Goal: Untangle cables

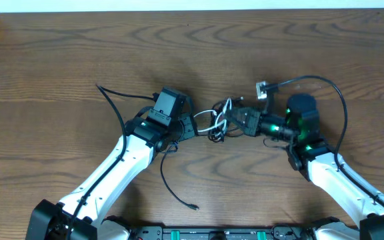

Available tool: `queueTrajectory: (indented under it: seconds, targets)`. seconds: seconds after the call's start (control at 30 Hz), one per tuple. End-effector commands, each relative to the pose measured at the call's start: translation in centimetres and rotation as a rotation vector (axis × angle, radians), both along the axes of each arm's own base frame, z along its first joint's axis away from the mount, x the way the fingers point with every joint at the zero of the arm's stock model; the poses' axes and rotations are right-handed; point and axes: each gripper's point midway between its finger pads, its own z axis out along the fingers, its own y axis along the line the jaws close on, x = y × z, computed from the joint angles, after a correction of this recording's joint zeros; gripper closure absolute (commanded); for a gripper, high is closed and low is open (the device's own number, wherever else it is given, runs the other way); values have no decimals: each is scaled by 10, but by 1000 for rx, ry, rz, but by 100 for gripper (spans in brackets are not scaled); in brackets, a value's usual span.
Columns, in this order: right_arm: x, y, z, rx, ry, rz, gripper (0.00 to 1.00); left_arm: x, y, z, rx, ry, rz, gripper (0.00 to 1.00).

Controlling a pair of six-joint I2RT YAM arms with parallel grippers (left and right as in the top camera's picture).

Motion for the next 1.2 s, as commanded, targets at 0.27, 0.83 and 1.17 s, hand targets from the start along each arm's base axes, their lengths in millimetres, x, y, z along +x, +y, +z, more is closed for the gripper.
queueTrajectory:
  seconds: [0.27, 0.83, 1.17]
  targets:
    - [-2, 7, 57, 143, -157, 67, 99, -2, 3, -5, 20, 4, -3, 38]
    - [21, -27, -29, -108, 125, -223, 98, -3, -56, 30, -202, -163, -402, 37]
    - [-27, -117, -141, -610, 535, -551, 99, 12, -39, 23, -116, -171, -280, 37]
